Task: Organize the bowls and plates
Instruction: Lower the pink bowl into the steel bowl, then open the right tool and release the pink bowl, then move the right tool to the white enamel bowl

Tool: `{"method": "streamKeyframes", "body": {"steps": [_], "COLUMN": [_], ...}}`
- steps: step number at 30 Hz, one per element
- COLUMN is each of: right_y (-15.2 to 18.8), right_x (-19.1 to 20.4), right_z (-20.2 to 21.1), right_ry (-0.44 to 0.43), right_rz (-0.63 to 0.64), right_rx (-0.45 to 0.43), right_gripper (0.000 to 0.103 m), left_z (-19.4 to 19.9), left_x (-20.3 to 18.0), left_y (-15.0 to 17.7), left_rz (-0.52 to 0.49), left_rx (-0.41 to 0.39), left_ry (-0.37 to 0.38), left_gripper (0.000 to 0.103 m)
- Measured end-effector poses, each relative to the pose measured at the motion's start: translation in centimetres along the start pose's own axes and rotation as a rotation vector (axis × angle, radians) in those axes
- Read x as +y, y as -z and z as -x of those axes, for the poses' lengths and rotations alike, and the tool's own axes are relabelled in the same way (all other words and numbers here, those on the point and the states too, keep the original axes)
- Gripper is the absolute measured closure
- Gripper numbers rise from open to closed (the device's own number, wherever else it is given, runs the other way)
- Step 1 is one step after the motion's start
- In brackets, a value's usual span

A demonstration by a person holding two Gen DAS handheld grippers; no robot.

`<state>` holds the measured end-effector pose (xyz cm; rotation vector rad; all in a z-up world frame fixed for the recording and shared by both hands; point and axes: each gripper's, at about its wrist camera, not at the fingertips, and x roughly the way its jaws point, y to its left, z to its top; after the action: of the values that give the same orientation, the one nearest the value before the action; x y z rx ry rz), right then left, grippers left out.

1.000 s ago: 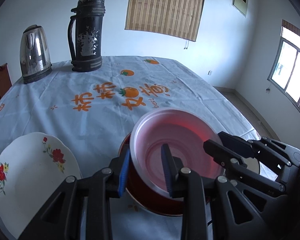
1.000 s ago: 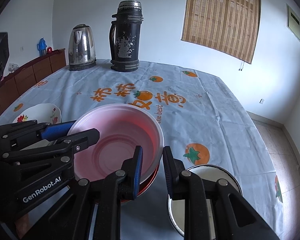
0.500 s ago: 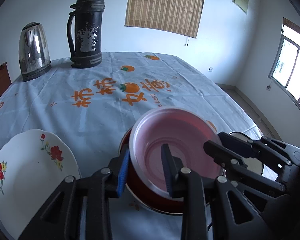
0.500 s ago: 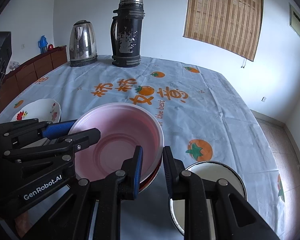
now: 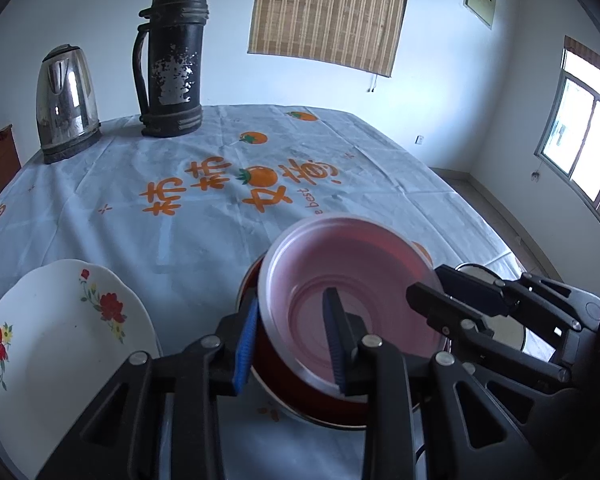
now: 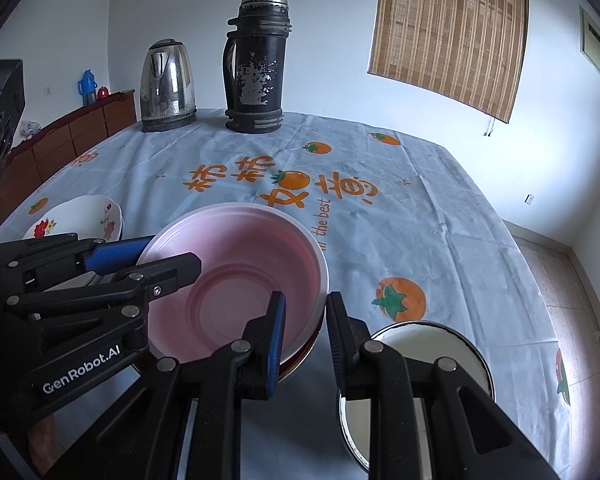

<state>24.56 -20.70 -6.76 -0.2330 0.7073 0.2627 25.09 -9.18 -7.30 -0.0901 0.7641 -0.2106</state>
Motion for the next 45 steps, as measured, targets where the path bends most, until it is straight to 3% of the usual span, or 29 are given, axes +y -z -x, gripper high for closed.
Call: {"method": "streamKeyframes", "body": {"steps": [7,10,14,23,32,35,37,38,45], "right_y": [0.1,0.2,0.2,0.4,0.6,0.9,1.1,1.2,2.6], "right_x": [-0.1,-0.2,-0.1,-0.3,-0.5,-0.6,-0.7,-0.8,-2.3], "right_z": [0.1,0.1,0.1,0.6,1.1,1.8,2.3,2.7,5.1], "right_ry": [-0.012,-0.032,-0.028,-0.019,-0.015,-0.019,-0.021,-0.022,-0.012], "right_rz": [-0.015,-0.021,-0.023,-0.03,-0.038,-0.04,-0.042,-0.044,-0.066], "right_rx": [-0.005,-0.006,-0.007,-0.026,-0.038,-0.046,-0.054,-0.057,-0.08], "right_gripper": [0.078,0.072,0.07,0.05,0.049,0.049,0.049,0.049,0.049], "left_z": [0.0,-0.1,0.0,0.1,0.4,0.8,1.1,1.3,1.2], "left_x": [-0.1,-0.3,-0.1,0.2,0.3,0.3,0.3,0.4,0.8], "left_y": [0.1,0.1,0.0,-0.1,-0.2,-0.3,-0.3,-0.4,-0.4], "left_rz": [0.004,0.004,0.008,0.019,0.026,0.027,0.029,0.031,0.041], "left_rx": [0.0,-0.002,0.001,-0.009,-0.023,-0.039,-0.057,-0.071,-0.082], "left_ry": [0.014,0.016,0.022,0.035,0.046,0.056,0.04,0.029,0.028], "left_gripper": [0.069,0.067,0.067,0.064,0.06,0.053,0.035,0.031,0.029]}}
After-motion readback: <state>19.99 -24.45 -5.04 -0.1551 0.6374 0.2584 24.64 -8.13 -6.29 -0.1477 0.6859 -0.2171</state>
